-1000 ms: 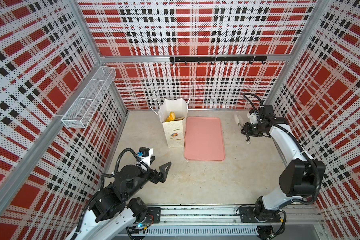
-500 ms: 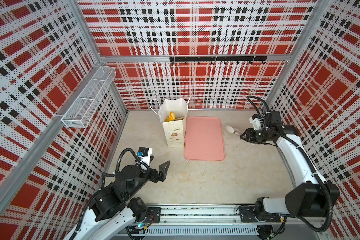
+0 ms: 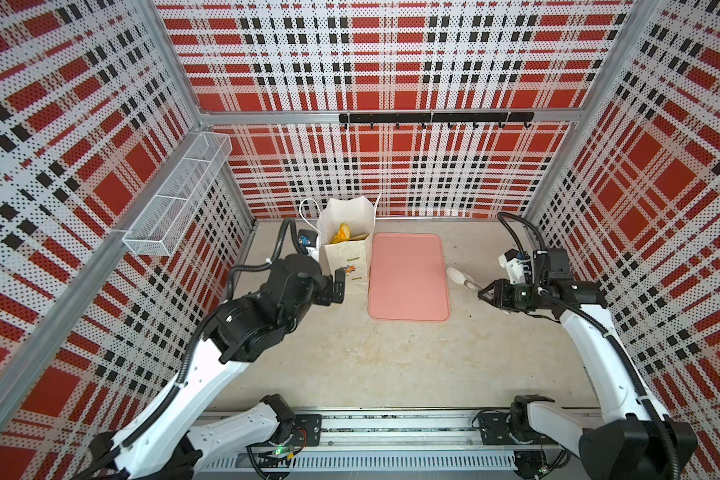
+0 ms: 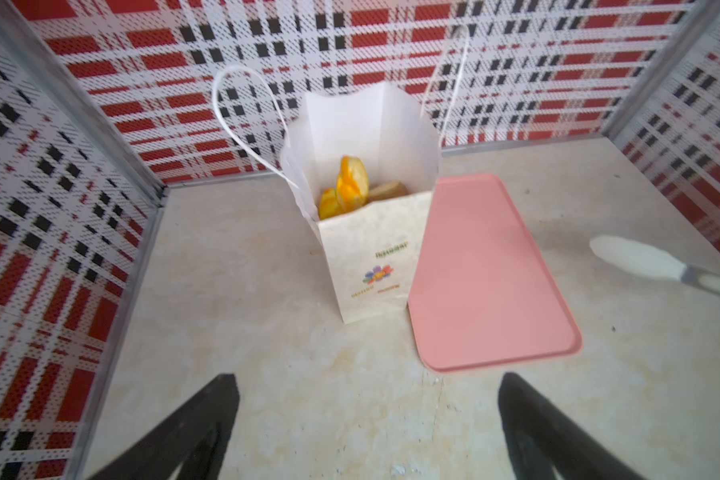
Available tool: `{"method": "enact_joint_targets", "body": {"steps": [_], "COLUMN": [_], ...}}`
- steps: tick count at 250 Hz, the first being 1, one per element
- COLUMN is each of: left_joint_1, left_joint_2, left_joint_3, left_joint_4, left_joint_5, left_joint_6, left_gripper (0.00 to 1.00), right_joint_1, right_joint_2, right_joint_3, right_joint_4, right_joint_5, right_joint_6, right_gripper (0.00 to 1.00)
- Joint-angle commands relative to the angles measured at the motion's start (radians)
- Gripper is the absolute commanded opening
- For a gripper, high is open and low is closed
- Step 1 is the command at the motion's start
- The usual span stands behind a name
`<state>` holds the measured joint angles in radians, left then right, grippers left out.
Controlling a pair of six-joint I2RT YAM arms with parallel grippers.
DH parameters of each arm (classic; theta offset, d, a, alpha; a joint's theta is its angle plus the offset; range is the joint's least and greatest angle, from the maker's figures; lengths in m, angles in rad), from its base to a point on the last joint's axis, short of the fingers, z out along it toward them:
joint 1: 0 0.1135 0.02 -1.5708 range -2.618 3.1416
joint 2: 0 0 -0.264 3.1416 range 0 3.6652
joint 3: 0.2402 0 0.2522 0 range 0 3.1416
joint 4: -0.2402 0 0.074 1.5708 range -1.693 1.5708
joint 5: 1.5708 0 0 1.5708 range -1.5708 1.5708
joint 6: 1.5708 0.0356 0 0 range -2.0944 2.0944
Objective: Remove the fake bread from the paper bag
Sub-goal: 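Grasp the rim of the white paper bag with the left gripper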
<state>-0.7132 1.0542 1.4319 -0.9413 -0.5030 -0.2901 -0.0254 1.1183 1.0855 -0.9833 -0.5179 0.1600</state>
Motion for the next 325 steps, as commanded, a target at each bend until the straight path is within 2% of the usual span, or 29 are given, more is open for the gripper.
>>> {"method": "enact_joint_targets", "body": {"steps": [1,40,67,113,139,155,190,226,257,262,325], "left_joint_1": [0.085,0.203,0.271,0.341,0.362,0.368,0.386,0.397,0.403,0.432,0.501], "left_joint_2": [0.134,0.282,0.348,0.447,0.493,0.518,0.580,0.644,0.677,0.679,0.684], "left_joint_3": [0.134,0.273,0.318,0.344,0.351,0.348,0.354,0.389,0.410,0.410,0.386], "left_joint_4": [-0.104,-0.140,-0.142,-0.133,-0.114,-0.092,-0.051,-0.046,-0.039,-0.036,-0.003], "left_joint_5": [-0.046,0.006,0.090,0.205,0.233,0.257,0.339,0.343,0.336,0.335,0.379], "left_joint_6": [0.003,-0.037,-0.079,-0.131,-0.150,-0.153,-0.150,-0.148,-0.146,-0.146,-0.145], "left_gripper": [0.99,0.99,0.99,0.99,1.00,0.97,0.84,0.75,0.70,0.70,0.60], "right_joint_1": [0.004,0.004,0.004,0.005,0.005,0.005,0.004,0.005,0.005,0.005,0.005], "right_joint_2": [-0.040,-0.055,-0.051,-0.048,-0.056,-0.063,-0.080,-0.099,-0.114,-0.115,-0.113], "right_joint_3": [-0.004,-0.017,-0.023,-0.031,-0.037,-0.043,-0.072,-0.097,-0.104,-0.104,-0.101], "right_joint_4": [0.039,0.024,0.026,0.034,0.033,0.032,0.039,0.037,0.034,0.032,0.026], "right_joint_5": [-0.051,-0.052,-0.051,-0.061,-0.065,-0.065,-0.074,-0.074,-0.076,-0.077,-0.074], "right_joint_6": [-0.012,-0.019,-0.021,-0.017,-0.016,-0.016,-0.007,-0.001,0.006,0.006,0.004], "right_gripper": [0.35,0.35,0.35,0.34,0.33,0.33,0.33,0.33,0.33,0.33,0.32]}}
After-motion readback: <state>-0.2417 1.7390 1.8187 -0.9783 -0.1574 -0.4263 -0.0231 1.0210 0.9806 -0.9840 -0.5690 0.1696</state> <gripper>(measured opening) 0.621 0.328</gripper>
